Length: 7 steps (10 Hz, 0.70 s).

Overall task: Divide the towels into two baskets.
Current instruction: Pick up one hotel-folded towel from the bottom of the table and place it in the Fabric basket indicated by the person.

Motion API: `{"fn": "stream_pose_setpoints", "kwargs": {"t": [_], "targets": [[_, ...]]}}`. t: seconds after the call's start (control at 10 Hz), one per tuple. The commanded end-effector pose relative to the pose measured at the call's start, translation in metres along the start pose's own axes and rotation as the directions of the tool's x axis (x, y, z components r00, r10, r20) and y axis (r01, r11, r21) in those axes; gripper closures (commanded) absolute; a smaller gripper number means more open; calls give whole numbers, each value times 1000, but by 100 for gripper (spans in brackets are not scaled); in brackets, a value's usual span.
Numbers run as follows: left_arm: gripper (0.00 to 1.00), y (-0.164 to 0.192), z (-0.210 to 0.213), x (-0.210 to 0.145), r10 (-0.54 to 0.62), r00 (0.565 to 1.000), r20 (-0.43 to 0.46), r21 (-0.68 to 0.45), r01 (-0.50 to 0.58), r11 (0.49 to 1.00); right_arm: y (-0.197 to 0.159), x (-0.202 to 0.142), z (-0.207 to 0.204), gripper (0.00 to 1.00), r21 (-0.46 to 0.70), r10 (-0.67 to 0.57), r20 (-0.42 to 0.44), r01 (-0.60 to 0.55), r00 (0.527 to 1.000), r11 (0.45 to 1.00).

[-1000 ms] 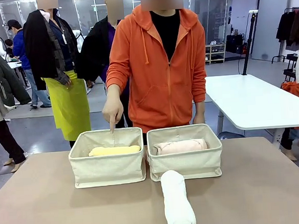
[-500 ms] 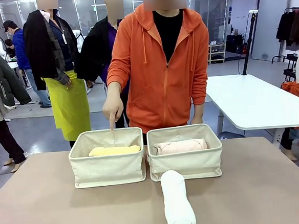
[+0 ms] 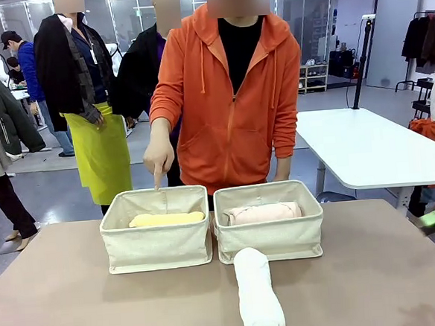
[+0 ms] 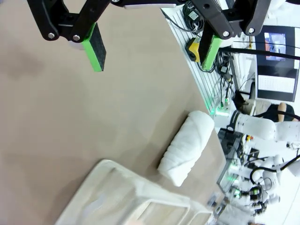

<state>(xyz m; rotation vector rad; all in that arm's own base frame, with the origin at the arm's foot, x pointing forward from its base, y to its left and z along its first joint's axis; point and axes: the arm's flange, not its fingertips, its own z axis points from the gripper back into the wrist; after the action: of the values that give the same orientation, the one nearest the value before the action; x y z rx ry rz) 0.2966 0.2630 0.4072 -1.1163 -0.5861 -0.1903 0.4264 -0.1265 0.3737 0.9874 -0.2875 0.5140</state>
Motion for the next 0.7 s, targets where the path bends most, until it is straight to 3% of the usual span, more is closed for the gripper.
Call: {"fn": "stream_pose_setpoints", "kwargs": {"t": [0.0,0.2,0.4,0.6], "targets": [[0,-3,3,-1,-20,1000,11,-5,20,1000,35,12,-49,0,-30,-51,-59,49,997,998],[0,-3,3,-1,-20,1000,11,-5,20,1000,71,24,-108,0,-114,-56,-116,43,992,993],[0,-3,3,-1,-20,1000,11,-5,20,1000,104,30,-153,0,-176,-91,-41,82,995,981],[0,-3,3,-1,-20,1000,11,-5,20,1000,125,29,-196,0,-265,-138,-65,116,988,957]]}}
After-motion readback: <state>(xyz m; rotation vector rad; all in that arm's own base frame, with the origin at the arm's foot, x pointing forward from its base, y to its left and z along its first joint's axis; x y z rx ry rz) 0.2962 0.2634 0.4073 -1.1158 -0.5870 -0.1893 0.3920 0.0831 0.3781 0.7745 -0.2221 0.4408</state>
